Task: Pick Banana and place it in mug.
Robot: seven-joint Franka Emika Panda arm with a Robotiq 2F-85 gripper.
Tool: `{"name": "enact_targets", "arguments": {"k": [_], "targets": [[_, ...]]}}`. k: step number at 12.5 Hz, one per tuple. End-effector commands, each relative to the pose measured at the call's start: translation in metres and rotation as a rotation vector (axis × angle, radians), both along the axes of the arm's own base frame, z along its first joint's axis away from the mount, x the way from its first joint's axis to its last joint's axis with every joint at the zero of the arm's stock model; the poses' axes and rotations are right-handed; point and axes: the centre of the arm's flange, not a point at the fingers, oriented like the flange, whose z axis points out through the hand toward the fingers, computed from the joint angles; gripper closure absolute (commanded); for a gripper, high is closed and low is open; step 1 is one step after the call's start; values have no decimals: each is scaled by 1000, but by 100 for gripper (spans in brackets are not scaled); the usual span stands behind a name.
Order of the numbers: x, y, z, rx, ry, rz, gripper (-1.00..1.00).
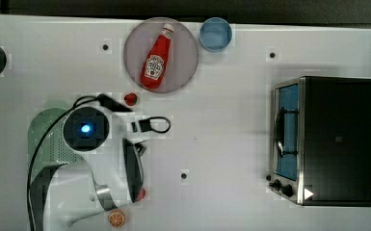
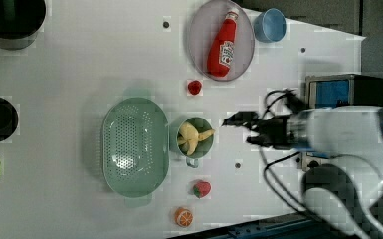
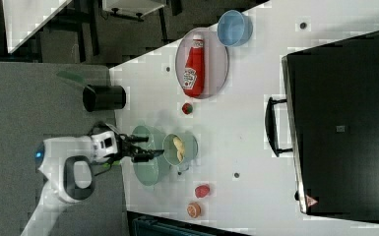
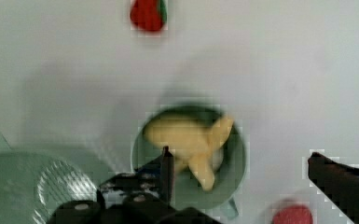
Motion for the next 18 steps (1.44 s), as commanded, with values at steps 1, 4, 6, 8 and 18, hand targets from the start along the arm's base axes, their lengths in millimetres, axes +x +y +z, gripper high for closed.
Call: {"name": "enact_targets", "arguments": {"k": [1, 4, 6, 8, 18], "targets": [[36, -102, 90, 22, -110, -243, -100], [31, -173, 164, 13, -115, -303, -100], [21, -197, 208, 18, -73, -341, -100], [17, -208, 241, -18, -54, -342, -100], [6, -217, 256, -59, 23, -346, -100]]}}
